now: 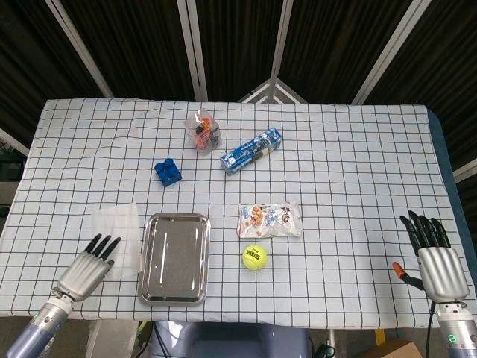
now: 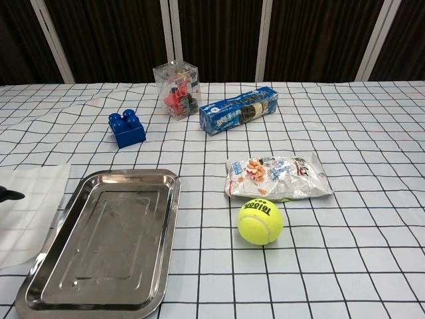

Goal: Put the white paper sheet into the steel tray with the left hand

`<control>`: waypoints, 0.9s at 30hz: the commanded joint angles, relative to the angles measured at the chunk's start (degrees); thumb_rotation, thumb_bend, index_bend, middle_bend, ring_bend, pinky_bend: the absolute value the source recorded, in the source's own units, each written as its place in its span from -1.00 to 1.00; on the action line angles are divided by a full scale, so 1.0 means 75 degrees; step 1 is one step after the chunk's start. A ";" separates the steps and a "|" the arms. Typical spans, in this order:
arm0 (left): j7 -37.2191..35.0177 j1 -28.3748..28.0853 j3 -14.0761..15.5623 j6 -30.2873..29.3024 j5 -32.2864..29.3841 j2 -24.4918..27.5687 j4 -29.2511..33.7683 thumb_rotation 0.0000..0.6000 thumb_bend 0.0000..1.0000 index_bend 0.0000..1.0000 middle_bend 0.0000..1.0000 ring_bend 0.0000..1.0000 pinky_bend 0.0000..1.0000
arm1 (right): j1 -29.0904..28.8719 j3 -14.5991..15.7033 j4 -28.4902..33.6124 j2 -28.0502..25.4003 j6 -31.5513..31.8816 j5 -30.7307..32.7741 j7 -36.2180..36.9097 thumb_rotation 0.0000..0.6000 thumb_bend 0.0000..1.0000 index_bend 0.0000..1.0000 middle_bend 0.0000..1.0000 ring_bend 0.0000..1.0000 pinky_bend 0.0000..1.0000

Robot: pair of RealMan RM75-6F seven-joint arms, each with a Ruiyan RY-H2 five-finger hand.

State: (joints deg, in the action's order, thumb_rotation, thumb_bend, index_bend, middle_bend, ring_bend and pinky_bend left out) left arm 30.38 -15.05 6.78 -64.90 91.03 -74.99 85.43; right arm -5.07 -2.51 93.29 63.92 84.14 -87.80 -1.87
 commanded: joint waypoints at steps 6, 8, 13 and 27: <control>-0.0134 -0.0045 -0.0156 -0.0380 0.0162 0.0196 0.0224 1.00 0.05 0.15 -0.98 -1.00 -1.00 | 0.0000 -0.0004 0.0002 0.0000 0.0001 0.0002 0.0006 1.00 -0.37 -1.00 -1.00 -1.00 -1.00; -0.0131 -0.0115 -0.0312 -0.0618 0.0300 0.0312 0.0403 1.00 0.05 0.14 -0.98 -1.00 -1.00 | -0.0003 -0.0006 0.0000 0.0001 -0.0004 0.0002 0.0005 1.00 -0.37 -1.00 -1.00 -1.00 -1.00; -0.0044 -0.0453 -0.0965 -0.1146 0.0583 0.0583 0.1236 1.00 0.05 0.13 -0.97 -1.00 -1.00 | -0.0008 0.0003 0.0003 0.0006 -0.0014 -0.0012 -0.0023 1.00 -0.37 -1.00 -1.00 -1.00 -1.00; 0.1019 -0.0910 -0.0798 -0.1077 0.2121 -0.0008 0.3101 1.00 0.05 0.13 -0.96 -1.00 -1.00 | 0.0004 -0.0029 -0.0007 -0.0020 -0.0014 0.0062 0.0039 1.00 -0.37 -1.00 -1.00 -1.00 -1.00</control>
State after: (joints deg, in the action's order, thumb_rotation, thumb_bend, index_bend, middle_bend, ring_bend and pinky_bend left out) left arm 36.82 -21.95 -0.57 -73.65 105.84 -73.80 108.06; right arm -5.05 -2.73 93.24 63.77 84.03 -87.33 -1.58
